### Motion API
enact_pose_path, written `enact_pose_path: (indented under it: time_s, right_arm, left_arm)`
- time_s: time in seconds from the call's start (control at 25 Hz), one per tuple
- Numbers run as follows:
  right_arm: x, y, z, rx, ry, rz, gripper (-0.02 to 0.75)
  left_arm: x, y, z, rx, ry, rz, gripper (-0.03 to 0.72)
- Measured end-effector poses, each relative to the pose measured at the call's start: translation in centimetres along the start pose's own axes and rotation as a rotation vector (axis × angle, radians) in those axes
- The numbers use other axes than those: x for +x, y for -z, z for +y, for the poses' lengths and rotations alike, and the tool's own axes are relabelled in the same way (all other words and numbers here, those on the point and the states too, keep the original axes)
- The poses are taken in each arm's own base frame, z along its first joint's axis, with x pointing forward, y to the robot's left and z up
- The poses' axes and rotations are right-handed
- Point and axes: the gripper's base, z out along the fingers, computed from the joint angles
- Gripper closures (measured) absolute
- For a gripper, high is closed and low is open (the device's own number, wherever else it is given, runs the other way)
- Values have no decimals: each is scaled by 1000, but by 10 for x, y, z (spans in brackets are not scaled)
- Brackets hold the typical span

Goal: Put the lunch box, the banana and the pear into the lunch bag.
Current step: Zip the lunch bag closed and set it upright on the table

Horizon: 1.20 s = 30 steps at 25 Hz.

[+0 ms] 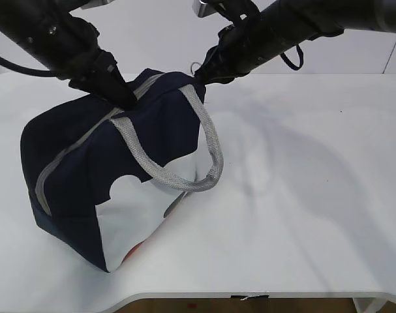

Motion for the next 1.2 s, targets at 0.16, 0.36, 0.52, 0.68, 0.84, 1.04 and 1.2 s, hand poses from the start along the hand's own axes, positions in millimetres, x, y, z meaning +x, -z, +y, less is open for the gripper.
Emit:
enact_pose_path:
  time_s: [0.16, 0.36, 0.52, 0.68, 0.84, 1.04, 1.2]
  right_arm:
    - [0, 0, 0, -1, 0, 1, 732]
    - [0, 0, 1, -6, 0, 5, 732]
    - [1, -1, 1, -10, -1, 10, 732]
    - [11, -13, 0, -36, -17, 45, 732]
    - [21, -25, 1, -62, -48, 78, 732]
    - [29, -36, 1, -84, -69, 105, 732]
    - [37, -44, 2, -112, -88, 133, 732]
  left_arm:
    - [1, 0, 0, -9, -9, 8, 673]
    - [2, 0, 0, -1, -23, 27, 674]
    - [4, 1, 0, 10, -31, 45, 674]
    - [4, 7, -1, -23, -66, 52, 674]
    - [-5, 23, -3, -65, -124, 45, 675]
    - [-10, 30, -6, -72, -147, 47, 675]
    - [-10, 30, -6, -70, -148, 50, 675]
